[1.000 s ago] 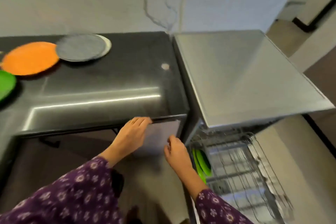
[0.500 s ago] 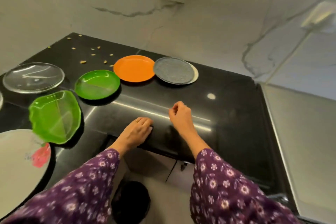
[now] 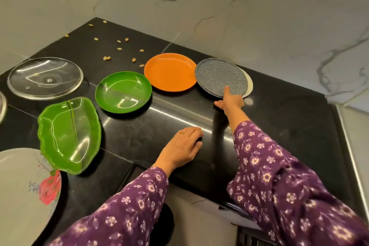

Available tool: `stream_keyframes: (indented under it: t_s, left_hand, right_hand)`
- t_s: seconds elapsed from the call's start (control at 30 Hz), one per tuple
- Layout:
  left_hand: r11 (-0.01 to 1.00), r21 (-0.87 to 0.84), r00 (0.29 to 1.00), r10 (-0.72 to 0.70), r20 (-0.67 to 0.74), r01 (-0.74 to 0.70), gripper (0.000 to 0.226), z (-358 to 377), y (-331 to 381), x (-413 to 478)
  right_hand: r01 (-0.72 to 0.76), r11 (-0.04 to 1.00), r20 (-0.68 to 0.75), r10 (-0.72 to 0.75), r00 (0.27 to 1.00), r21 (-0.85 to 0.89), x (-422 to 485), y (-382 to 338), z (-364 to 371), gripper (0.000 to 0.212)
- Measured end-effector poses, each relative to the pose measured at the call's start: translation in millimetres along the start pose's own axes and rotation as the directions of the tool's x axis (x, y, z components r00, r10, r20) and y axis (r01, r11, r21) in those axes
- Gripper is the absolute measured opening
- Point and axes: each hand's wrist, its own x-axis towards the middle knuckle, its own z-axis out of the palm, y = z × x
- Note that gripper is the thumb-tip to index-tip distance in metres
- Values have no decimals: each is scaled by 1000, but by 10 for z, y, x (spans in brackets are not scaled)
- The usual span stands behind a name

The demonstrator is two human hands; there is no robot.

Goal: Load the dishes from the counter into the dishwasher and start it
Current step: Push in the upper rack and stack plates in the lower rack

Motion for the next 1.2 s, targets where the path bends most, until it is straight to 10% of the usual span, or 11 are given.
stream_keyframes:
  t_s: [0.3, 0.53, 0.77, 1.03, 1.2]
  left_hand:
    - [1000, 6, 999, -21, 48, 21, 35, -35, 23, -3]
    - [999, 24, 998, -36, 49, 34, 25, -124, 104, -10]
    - [975, 217, 999, -31, -32, 37, 29, -140, 233, -14]
    - [814, 573, 996, -80, -49, 94, 40, 23, 673, -87]
    - [819, 293, 870, 455, 192, -493, 48, 846, 2110, 0]
  right_hand:
    - [-75, 964, -8, 79, 997, 254, 6, -17, -106, 39]
    - [157, 948, 19, -169, 985, 275, -394, 11, -927, 13]
    - [482, 869, -187, -457, 870, 114, -1118, 252, -2581, 19]
    - [538, 826, -426, -431, 795, 168, -1902, 974, -4847, 21]
    - [539, 803, -599, -308, 739, 252, -2401, 1429, -6150, 30]
